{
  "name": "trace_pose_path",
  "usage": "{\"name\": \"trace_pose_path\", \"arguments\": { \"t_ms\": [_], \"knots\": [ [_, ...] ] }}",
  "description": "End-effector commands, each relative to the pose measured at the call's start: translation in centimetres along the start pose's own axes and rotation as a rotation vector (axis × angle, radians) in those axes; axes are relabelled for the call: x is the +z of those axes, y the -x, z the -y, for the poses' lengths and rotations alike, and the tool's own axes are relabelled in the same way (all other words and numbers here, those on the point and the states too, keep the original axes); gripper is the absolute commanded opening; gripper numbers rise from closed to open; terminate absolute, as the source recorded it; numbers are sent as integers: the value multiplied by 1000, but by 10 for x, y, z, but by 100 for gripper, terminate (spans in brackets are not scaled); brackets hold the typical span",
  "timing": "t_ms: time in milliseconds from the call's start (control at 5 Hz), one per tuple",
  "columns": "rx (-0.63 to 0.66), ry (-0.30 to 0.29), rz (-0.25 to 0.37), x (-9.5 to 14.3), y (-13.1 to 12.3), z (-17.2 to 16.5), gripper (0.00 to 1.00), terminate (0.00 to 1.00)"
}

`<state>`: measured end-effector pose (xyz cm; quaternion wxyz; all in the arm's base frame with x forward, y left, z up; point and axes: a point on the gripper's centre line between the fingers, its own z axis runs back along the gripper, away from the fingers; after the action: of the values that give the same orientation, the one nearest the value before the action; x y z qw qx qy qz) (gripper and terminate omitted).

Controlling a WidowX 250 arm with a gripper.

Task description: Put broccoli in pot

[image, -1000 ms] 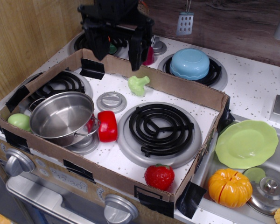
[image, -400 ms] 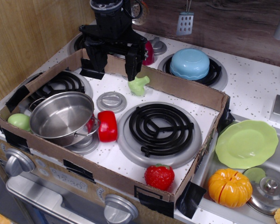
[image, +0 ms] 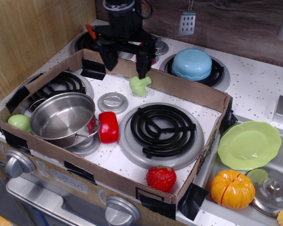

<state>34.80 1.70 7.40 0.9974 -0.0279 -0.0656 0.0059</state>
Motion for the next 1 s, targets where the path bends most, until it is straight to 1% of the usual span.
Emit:
{"name": "trace_pose_path", "arguments": {
  "t_ms": [0,400,600,800],
  "knots": [
    [-25,9,39,0,-20,10,100,0],
    [-44,35,46,-26,-27,5,100,0],
    [-76,44,55,-35,-38,-8,100,0],
    [-88,9,61,-29,-47,-23,100,0]
  ]
}}
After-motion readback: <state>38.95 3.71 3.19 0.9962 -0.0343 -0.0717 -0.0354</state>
